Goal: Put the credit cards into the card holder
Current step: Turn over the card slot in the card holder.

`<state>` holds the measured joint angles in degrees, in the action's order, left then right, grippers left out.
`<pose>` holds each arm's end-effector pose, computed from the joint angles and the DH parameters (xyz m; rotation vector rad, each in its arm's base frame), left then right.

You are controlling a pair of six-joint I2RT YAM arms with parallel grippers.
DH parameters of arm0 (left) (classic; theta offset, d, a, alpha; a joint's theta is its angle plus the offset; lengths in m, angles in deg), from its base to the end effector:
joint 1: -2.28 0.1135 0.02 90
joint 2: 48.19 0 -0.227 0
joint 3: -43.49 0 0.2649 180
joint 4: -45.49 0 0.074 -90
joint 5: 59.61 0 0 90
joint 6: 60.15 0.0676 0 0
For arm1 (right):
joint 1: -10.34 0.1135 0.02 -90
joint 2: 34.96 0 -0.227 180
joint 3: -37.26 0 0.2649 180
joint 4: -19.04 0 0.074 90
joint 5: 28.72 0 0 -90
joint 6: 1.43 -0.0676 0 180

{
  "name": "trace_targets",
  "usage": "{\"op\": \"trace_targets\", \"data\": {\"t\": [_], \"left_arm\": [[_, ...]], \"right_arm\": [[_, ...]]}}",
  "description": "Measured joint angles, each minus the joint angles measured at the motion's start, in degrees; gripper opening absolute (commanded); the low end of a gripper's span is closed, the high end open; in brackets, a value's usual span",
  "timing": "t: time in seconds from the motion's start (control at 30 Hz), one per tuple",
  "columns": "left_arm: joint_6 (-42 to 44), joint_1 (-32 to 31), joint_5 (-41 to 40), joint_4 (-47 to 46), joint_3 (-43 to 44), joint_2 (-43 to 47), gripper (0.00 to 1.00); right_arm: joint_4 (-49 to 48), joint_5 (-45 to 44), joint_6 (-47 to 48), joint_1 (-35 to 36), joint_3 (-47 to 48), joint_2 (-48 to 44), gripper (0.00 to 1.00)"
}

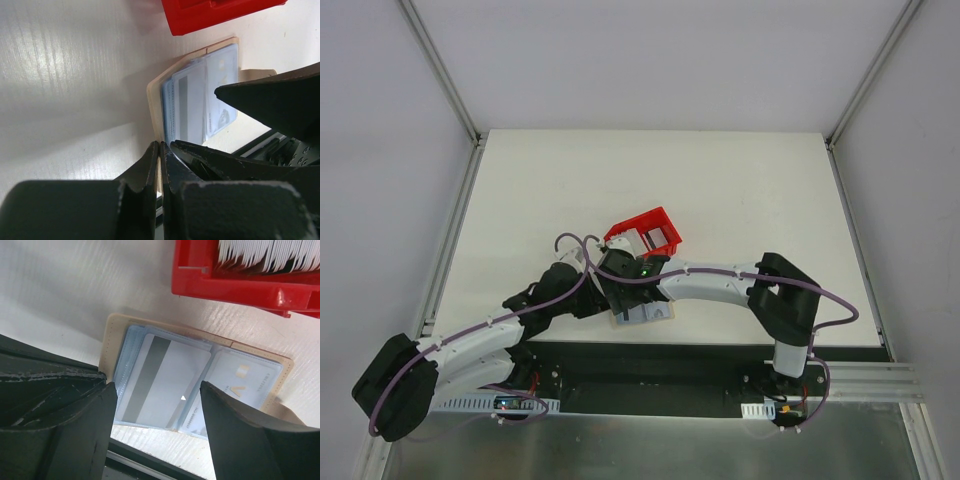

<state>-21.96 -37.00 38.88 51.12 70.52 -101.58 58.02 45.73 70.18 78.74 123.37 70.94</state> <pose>0.1806 -0.1606 0.1035 -0.1585 2.3205 -1.0405 0.1654 0.3686 0.1232 -0.9914 2.3561 0.2370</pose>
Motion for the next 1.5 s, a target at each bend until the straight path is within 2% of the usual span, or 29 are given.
{"op": "trace_targets", "data": {"t": [0.97,1.5], "left_arm": [[-0.2,0.0,0.0,0.6,-1.1,1.0,0.00],[-0.3,0.0,0.0,-0.5,-1.1,1.0,0.00]], "right_arm": [[0.9,-0.9,-0.5,0.0,0.2,2.6,0.69],[9.5,-12.2,-0.8,2.1,4.3,3.6,0.66]]}}
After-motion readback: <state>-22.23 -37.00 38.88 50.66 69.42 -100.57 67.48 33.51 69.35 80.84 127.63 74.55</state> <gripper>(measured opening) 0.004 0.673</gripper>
